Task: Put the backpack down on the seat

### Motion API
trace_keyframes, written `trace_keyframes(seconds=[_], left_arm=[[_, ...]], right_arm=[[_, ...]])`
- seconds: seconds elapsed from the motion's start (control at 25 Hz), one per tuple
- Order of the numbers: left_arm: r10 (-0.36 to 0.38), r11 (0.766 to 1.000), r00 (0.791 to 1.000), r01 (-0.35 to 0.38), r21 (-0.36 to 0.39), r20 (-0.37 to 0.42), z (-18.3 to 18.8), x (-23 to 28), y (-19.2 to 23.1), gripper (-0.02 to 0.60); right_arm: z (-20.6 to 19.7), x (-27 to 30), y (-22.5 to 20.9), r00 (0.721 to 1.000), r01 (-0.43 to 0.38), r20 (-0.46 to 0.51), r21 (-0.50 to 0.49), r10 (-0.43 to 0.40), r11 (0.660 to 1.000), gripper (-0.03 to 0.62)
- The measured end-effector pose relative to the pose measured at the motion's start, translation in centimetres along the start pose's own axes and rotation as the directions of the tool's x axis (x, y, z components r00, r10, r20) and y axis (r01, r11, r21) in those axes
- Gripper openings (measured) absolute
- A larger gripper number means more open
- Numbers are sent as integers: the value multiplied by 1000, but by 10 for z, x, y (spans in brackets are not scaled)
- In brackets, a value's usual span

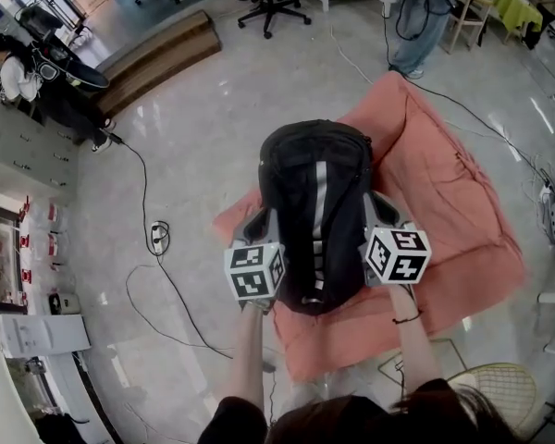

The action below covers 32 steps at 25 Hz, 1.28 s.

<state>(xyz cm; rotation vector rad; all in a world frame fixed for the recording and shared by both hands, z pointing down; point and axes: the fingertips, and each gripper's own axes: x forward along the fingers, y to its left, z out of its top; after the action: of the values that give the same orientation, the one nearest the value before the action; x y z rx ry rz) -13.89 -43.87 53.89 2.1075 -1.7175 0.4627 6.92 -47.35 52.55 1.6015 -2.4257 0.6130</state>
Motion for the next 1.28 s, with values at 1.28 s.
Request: trace_keyframes(seconds=[1.28], left_arm=[[-38,996,947,9,89,320,57,-269,-42,14]], right_arm=[[93,-224,117,921,-255,242,-215,304,943,13]])
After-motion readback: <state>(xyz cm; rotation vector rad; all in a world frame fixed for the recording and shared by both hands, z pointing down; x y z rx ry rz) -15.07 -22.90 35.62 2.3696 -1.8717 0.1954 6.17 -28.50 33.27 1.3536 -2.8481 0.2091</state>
